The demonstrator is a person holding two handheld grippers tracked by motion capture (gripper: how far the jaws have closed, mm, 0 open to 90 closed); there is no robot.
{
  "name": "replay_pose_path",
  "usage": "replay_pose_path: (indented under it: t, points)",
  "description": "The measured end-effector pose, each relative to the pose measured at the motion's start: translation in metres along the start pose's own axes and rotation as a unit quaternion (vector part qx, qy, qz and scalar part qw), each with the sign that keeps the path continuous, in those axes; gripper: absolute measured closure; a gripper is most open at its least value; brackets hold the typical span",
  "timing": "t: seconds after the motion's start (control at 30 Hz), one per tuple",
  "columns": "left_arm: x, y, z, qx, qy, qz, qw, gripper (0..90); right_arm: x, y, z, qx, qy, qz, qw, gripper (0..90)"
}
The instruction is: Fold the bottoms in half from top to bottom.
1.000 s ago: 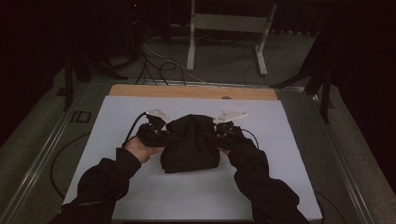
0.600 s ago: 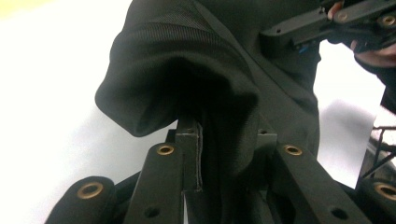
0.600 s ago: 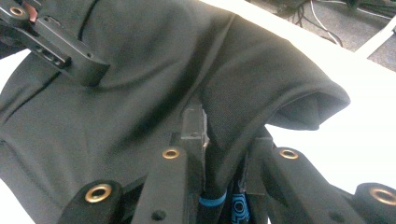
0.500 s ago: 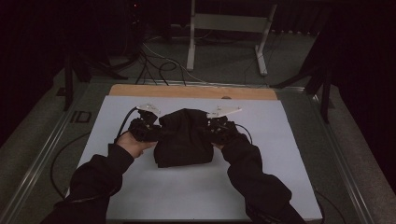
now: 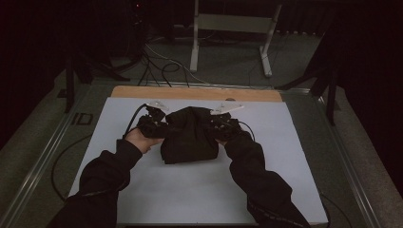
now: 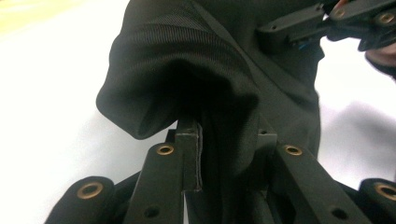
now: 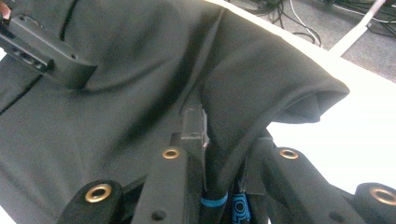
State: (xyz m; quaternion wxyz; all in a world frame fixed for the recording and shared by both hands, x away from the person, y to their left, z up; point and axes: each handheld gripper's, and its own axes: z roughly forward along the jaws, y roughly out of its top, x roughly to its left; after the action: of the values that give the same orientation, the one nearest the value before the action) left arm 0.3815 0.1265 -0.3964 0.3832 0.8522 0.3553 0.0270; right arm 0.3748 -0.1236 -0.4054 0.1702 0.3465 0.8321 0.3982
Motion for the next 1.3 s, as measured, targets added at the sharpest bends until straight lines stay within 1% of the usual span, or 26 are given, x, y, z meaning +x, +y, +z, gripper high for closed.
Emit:
replay_pose_path:
  t: [0.03, 0.13, 0.2, 0.23, 0.27, 0.4, 0.47, 0.57, 0.7, 0.87, 0.93, 0.97, 1.13, 1.2, 1.3]
  points:
    - [0.002, 0.0, 0.003, 0.001, -0.002, -0.006, 1.0, 72.8, -0.001, -0.001, 0.002, 0.002, 0.0, 0.002, 1.0, 75.8]
    - [0.007, 0.0, 0.009, 0.007, -0.005, -0.009, 0.9999, 72.8, -0.003, -0.004, 0.008, 0.009, -0.004, 0.006, 0.9999, 75.7]
    - [0.01, -0.001, 0.014, 0.009, -0.006, -0.011, 0.9999, 72.8, -0.006, -0.006, 0.012, 0.014, -0.006, 0.005, 0.9999, 75.7]
    - [0.011, -0.002, 0.017, 0.009, -0.006, -0.015, 0.9998, 72.7, -0.006, -0.007, 0.014, 0.015, -0.006, 0.006, 0.9999, 75.8]
    - [0.013, -0.003, 0.019, 0.008, -0.007, -0.014, 0.9998, 72.8, -0.007, -0.008, 0.015, 0.017, -0.007, 0.007, 0.9998, 75.8]
    - [0.019, -0.005, 0.03, 0.01, -0.009, -0.022, 0.9997, 72.7, -0.01, -0.012, 0.023, 0.025, -0.014, 0.007, 0.9996, 75.8]
    - [0.023, -0.006, 0.036, 0.012, -0.008, -0.026, 0.9996, 72.8, -0.01, -0.013, 0.027, 0.028, -0.017, 0.01, 0.9994, 75.8]
    - [0.026, -0.006, 0.042, 0.014, -0.004, -0.025, 0.9996, 72.7, -0.013, -0.016, 0.033, 0.034, -0.017, 0.011, 0.9992, 75.8]
    - [0.032, -0.008, 0.05, 0.013, -0.005, -0.035, 0.9993, 72.8, -0.017, -0.02, 0.04, 0.04, -0.02, 0.022, 0.9988, 75.8]
    - [0.04, -0.012, 0.059, 0.014, -0.001, -0.044, 0.9989, 72.7, -0.022, -0.023, 0.049, 0.045, -0.022, 0.028, 0.9984, 75.7]
    - [0.042, -0.013, 0.062, 0.015, 0.003, -0.048, 0.9987, 72.7, -0.023, -0.025, 0.052, 0.046, -0.024, 0.025, 0.9983, 75.7]
    - [0.043, -0.013, 0.064, 0.014, 0.002, -0.049, 0.9987, 72.7, -0.024, -0.025, 0.054, 0.045, -0.023, 0.027, 0.9983, 75.7]
    - [0.049, -0.014, 0.07, 0.014, 0.011, -0.054, 0.9984, 72.6, -0.026, -0.027, 0.06, 0.048, -0.034, 0.026, 0.998, 75.7]
    - [0.052, -0.015, 0.073, 0.013, 0.011, -0.059, 0.9981, 72.6, -0.027, -0.027, 0.062, 0.05, -0.037, 0.023, 0.9978, 75.6]
    - [0.056, -0.015, 0.077, 0.01, 0.012, -0.065, 0.9978, 72.5, -0.03, -0.028, 0.066, 0.054, -0.042, 0.025, 0.9973, 75.7]
